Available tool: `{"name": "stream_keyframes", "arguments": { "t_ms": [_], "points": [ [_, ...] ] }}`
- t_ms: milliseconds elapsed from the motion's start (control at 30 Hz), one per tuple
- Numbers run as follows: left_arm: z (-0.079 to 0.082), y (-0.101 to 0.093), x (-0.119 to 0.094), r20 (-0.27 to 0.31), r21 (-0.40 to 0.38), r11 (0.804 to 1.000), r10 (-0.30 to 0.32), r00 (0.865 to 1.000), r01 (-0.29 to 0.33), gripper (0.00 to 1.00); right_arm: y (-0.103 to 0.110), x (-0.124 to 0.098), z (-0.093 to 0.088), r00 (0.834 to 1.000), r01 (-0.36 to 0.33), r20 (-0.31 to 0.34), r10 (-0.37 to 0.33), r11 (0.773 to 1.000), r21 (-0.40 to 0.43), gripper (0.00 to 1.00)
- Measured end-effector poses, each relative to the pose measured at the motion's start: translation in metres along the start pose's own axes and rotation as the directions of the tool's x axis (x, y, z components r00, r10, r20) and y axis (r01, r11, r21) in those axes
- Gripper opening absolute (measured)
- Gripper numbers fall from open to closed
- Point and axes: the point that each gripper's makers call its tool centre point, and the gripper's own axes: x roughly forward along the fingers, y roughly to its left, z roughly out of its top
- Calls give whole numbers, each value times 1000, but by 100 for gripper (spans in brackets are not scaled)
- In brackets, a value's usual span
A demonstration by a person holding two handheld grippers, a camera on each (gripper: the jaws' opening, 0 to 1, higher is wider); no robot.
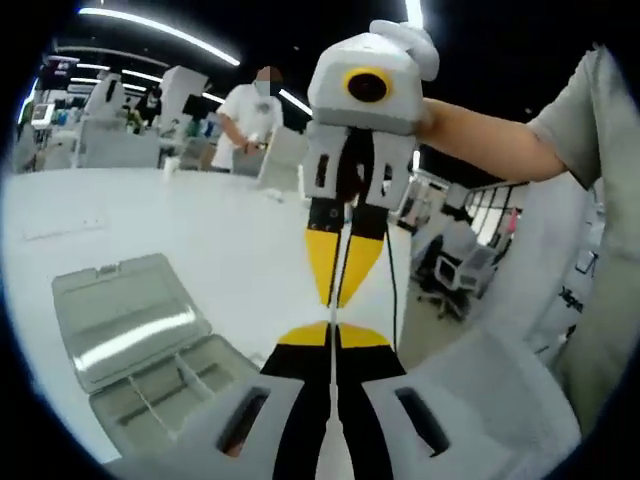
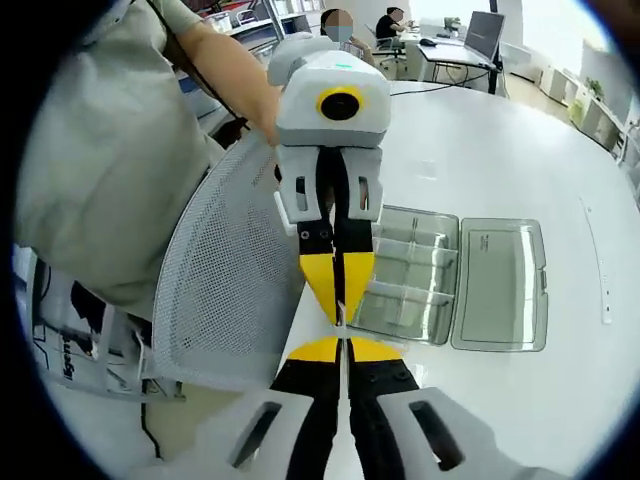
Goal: Insert the divider into the dual guide fixture by aligning both edges with the guide slots and pushing it downward to the bottom, including one-sided entry, uneven engagement, binding, and posture correction.
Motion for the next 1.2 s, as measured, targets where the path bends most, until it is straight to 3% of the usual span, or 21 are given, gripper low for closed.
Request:
{"name": "stream_keyframes", "arguments": {
  "t_ms": [300, 400, 733, 933, 1200],
  "points": [
    [-2, 2, -5, -18, 63, 998, -9, 1000, 10, 0, 0, 5, 8, 1000, -12, -11, 12, 1000, 19, 0],
    [-7, 5, -9, -50, 76, 997, 3, 999, 0, 1, -1, 6, 13, 1000, -8, -14, 9, 1000, 22, 0],
    [-12, 15, -25, -92, 134, 989, 67, 993, -55, 16, -9, 12, 22, 999, 19, -39, -16, 997, 76, 0],
    [-15, 22, -34, -116, 168, 982, 112, 987, -91, 28, -20, 13, 18, 996, 60, -71, -52, 992, 111, 0],
    [-12, 23, -41, -106, 186, 976, 137, 985, -116, 33, -27, 15, 15, 988, 117, -121, -100, 983, 141, 0]
  ]
}}
